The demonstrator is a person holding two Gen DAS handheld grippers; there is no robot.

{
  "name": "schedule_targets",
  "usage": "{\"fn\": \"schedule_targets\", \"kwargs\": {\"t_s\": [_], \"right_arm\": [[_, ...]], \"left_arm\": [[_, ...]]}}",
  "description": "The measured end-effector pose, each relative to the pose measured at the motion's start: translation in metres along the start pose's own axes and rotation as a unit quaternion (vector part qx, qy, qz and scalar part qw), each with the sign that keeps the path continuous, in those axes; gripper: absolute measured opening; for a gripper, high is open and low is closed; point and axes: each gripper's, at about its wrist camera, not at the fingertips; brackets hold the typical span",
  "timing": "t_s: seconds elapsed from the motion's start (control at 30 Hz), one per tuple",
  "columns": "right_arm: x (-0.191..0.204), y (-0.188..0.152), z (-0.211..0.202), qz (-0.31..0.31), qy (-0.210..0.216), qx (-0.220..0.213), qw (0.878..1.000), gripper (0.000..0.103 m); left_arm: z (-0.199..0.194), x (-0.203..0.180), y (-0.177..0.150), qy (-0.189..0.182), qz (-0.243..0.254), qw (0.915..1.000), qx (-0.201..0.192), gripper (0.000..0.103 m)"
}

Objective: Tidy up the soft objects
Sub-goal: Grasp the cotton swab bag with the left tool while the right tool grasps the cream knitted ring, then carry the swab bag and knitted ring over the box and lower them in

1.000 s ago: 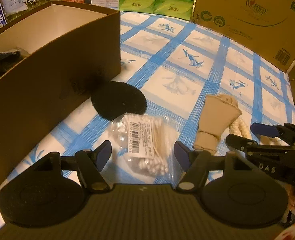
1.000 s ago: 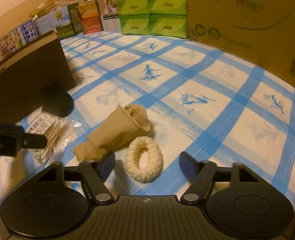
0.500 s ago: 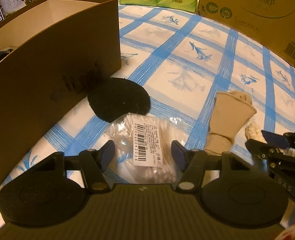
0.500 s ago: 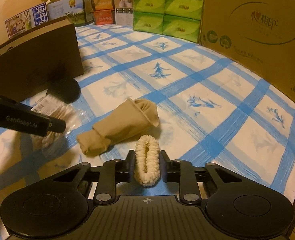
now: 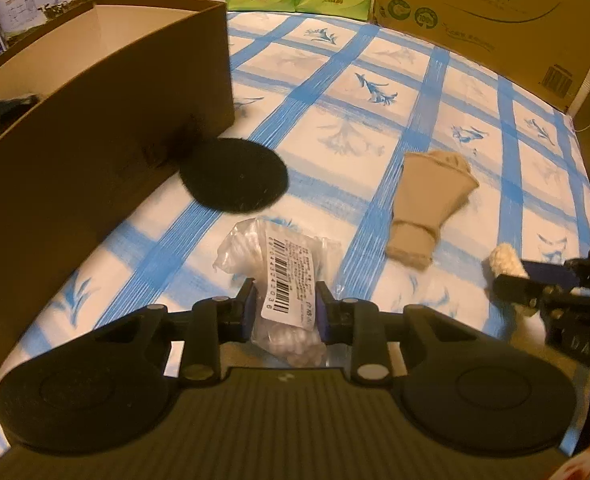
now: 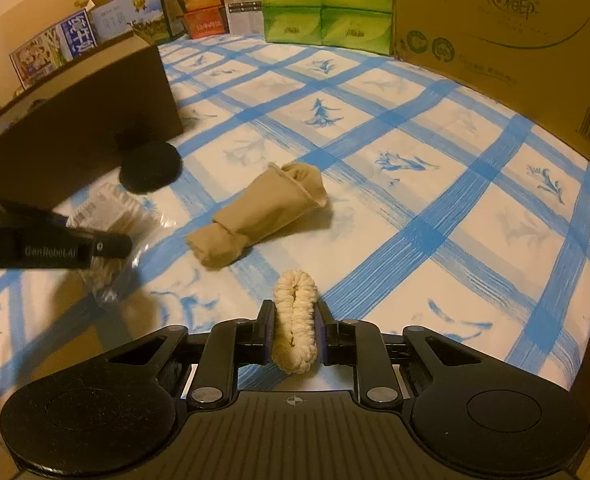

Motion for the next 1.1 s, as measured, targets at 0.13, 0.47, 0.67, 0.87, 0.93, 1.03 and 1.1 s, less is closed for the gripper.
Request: {"fn": "schedule_targets", "kwargs": {"t_s": [0.13,0.47,0.67,0.87,0.93,1.03,1.1], "right_arm": [[0.007,0.001,-0.020,-0.001,0.009,-0.011,1.000,0.020],[0.036,0.007,-0.077,-0.020,0.032,-0.053,0.998,0.020],[0.055,0.006,-0.102,-0.035,0.049,-0.070,0.996,0.020],[0.077,0.008,-0.117,-0.049,0.075,-0.079,0.993,0.020],[0.085,0.009,-0.120,-0.053,0.085,-0.081,0.992,0.020],[0.098,0.017,-0.120,-0.057,0.103,-0.084,0.990,0.020],[0.107,0.024,-0.119,-0.059,0.114,-0.086,0.988,0.020]], "left_arm": [[-0.024,0.003,-0.010,0.001,-0.008,0.9999,-0.011,0.027],[-0.103,0.010,-0.029,0.007,-0.015,0.9978,-0.064,0.027],[-0.143,0.016,-0.041,0.013,-0.026,0.9951,-0.095,0.027],[-0.179,0.026,-0.048,0.027,-0.036,0.9916,-0.121,0.027],[-0.189,0.030,-0.047,0.033,-0.040,0.9903,-0.129,0.027],[-0.201,0.038,-0.044,0.040,-0.043,0.9882,-0.141,0.027],[-0.207,0.044,-0.039,0.045,-0.044,0.9870,-0.148,0.027]]}}
Point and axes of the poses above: each gripper's, at about its wrist camera, not at the fingertips, and z roughly the way its jaws point, x to its left, y to its top, and after that the axes turned 11 degrees about -y, right-handed
